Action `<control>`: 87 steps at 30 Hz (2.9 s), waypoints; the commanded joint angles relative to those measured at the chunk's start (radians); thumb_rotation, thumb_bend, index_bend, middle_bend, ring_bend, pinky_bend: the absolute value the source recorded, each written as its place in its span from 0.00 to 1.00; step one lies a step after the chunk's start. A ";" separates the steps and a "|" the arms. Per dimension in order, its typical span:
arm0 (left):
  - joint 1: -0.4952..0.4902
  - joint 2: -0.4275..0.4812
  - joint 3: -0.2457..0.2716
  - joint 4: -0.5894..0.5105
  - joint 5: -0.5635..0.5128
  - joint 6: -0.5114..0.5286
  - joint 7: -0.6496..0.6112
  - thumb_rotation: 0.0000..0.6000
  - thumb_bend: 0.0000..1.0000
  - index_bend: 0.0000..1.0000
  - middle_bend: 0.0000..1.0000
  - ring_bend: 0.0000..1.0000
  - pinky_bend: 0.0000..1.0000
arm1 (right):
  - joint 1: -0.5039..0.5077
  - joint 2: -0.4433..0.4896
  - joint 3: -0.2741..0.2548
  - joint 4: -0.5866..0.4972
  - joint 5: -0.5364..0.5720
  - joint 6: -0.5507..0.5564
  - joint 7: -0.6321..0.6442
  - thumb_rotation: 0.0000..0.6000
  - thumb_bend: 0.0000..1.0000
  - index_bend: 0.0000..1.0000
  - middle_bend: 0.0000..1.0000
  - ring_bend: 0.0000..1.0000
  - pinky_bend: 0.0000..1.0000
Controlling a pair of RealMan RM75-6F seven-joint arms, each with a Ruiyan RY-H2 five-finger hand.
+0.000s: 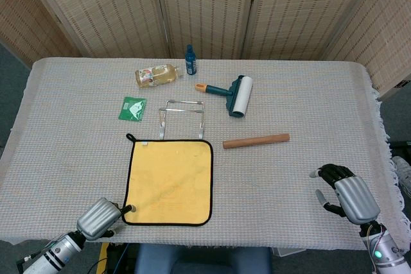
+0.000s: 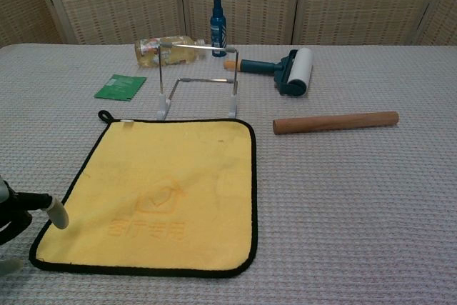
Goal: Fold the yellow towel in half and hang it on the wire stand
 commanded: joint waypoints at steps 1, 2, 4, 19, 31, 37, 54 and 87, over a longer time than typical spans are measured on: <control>0.006 -0.019 -0.002 0.012 -0.013 0.007 0.019 1.00 0.24 0.35 0.81 0.74 0.93 | -0.001 0.001 -0.001 0.003 0.002 0.000 0.001 1.00 0.46 0.34 0.35 0.28 0.26; 0.007 -0.024 -0.002 0.016 -0.015 0.009 0.022 1.00 0.22 0.35 0.81 0.74 0.93 | -0.001 0.000 -0.002 0.003 0.003 0.000 0.000 1.00 0.46 0.34 0.35 0.28 0.26; 0.009 -0.033 -0.001 0.022 -0.018 0.012 0.025 1.00 0.22 0.36 0.81 0.74 0.93 | -0.001 0.000 -0.002 0.003 0.003 0.001 0.000 1.00 0.46 0.34 0.35 0.28 0.26; -0.004 -0.085 -0.004 0.054 -0.040 0.019 0.028 1.00 0.21 0.39 0.82 0.75 0.93 | -0.002 -0.001 -0.004 0.002 0.010 0.002 -0.004 1.00 0.46 0.34 0.35 0.28 0.26; -0.018 -0.116 -0.010 0.065 -0.066 0.004 0.036 1.00 0.21 0.39 0.82 0.75 0.93 | -0.007 -0.003 -0.005 0.013 0.015 0.008 0.005 1.00 0.46 0.34 0.35 0.28 0.26; -0.030 -0.128 -0.016 0.059 -0.072 -0.002 0.048 1.00 0.21 0.40 0.82 0.75 0.93 | -0.011 -0.005 -0.005 0.021 0.017 0.017 0.013 1.00 0.46 0.34 0.35 0.29 0.26; -0.041 -0.130 -0.029 0.043 -0.116 -0.010 0.066 1.00 0.25 0.42 0.82 0.75 0.93 | -0.010 -0.015 -0.005 0.045 0.024 0.010 0.031 1.00 0.46 0.34 0.35 0.29 0.26; -0.022 -0.157 -0.002 0.104 -0.093 0.063 0.055 1.00 0.51 0.60 0.83 0.77 0.93 | 0.026 -0.024 -0.021 0.015 -0.040 -0.015 0.021 1.00 0.46 0.34 0.36 0.31 0.26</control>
